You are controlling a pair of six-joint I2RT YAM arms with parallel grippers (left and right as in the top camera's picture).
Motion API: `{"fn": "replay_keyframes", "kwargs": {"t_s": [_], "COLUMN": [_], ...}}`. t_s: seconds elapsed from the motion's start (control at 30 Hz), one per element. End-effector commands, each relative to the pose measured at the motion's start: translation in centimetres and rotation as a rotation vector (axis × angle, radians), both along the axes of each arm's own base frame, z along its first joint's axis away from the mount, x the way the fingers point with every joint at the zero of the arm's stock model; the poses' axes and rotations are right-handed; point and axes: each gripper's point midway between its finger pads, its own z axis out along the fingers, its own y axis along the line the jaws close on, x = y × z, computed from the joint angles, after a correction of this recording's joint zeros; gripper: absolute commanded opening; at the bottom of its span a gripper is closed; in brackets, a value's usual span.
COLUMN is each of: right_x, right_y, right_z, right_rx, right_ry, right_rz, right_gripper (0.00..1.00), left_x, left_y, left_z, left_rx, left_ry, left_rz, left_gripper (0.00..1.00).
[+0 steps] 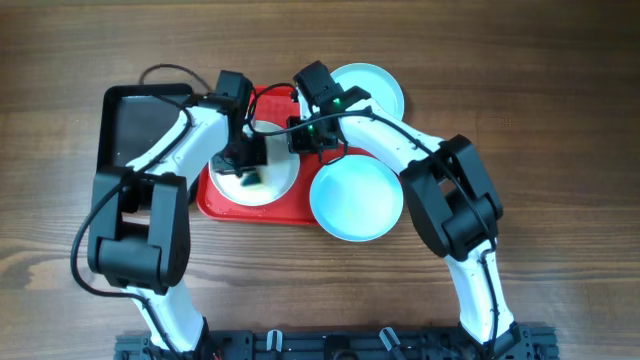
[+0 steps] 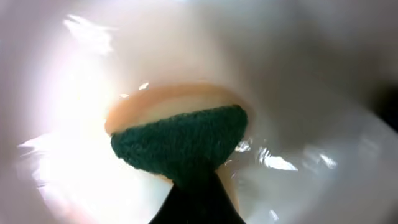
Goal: Clean dirty plates on tray and stack at the side
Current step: 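Scrub the white plate surface with the sponge in the left gripper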
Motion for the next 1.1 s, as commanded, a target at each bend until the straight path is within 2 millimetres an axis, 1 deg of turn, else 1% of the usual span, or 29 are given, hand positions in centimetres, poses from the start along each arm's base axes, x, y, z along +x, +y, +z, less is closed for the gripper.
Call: {"fn": "replay_keyframes", "kwargs": {"t_s": [0.0, 0.17, 0.23, 0.27, 0.37, 0.43, 0.47, 0.6, 0.67, 0.7, 0.77, 0.83, 0.9, 1.03, 1.07], "right_x": [0.5, 0.5, 0.5, 0.5, 0.5, 0.5, 0.5, 0.5, 0.5, 0.5, 0.5, 0.5, 0.5, 0.5, 0.5], "right_y": [-0.3, -0.3, -0.3, -0.3, -0.3, -0.3, -0.3, -0.3, -0.3, -0.3, -0.3, -0.3, -0.3, -0.3, -0.3], "right_z": [-0.8, -0.8, -0.8, -0.8, -0.8, -0.8, -0.8, -0.8, -0.8, -0.8, -0.9, -0.9, -0.9, -0.9, -0.8], "right_rx": [-0.011, -0.011, -0.011, -0.011, -0.011, -0.011, -0.011, -0.011, -0.011, -0.011, -0.014, -0.014, -0.014, -0.013, -0.013], "right_ry": [0.008, 0.008, 0.008, 0.007, 0.007, 0.007, 0.007, 0.007, 0.007, 0.007, 0.006, 0.006, 0.006, 0.006, 0.006], "right_rz": [-0.025, -0.024, -0.024, -0.024, -0.024, -0.024, -0.024, -0.024, -0.024, -0.024, -0.024, -0.025, -0.025, -0.025, -0.025], "right_gripper": [0.04, 0.04, 0.04, 0.04, 0.04, 0.04, 0.04, 0.04, 0.04, 0.04, 0.04, 0.04, 0.04, 0.04, 0.04], "left_x": [-3.2, -1.2, -0.1, 0.4, 2.7, 4.3, 5.2, 7.7, 8.4, 8.5, 8.0, 6.9, 5.4, 0.6, -0.1], "left_y": [-8.1, -9.2, -9.2, -8.9, -6.4, -4.1, -2.7, 1.6, 3.2, 4.6, 5.4, 5.9, 6.3, 6.5, 6.4], "left_z": [-0.3, -0.1, -0.1, -0.3, -1.2, -1.6, -1.6, -0.8, -0.3, -0.1, -0.2, -0.5, -1.0, -1.9, -2.0], "left_rx": [-0.386, -0.400, -0.385, -0.359, -0.190, -0.049, 0.034, 0.244, 0.307, 0.349, 0.369, 0.382, 0.405, 0.419, 0.418], "left_ry": [0.071, -0.032, -0.079, -0.099, -0.173, -0.223, -0.256, -0.369, -0.405, -0.415, -0.397, -0.351, -0.288, -0.083, -0.051], "left_rz": [-0.236, -0.271, -0.277, -0.271, -0.210, -0.130, -0.076, 0.089, 0.166, 0.236, 0.279, 0.304, 0.301, 0.252, 0.243], "left_gripper": [0.04, 0.04, 0.04, 0.04, 0.04, 0.04, 0.04, 0.04, 0.04, 0.04, 0.04, 0.04, 0.04, 0.04, 0.04]}}
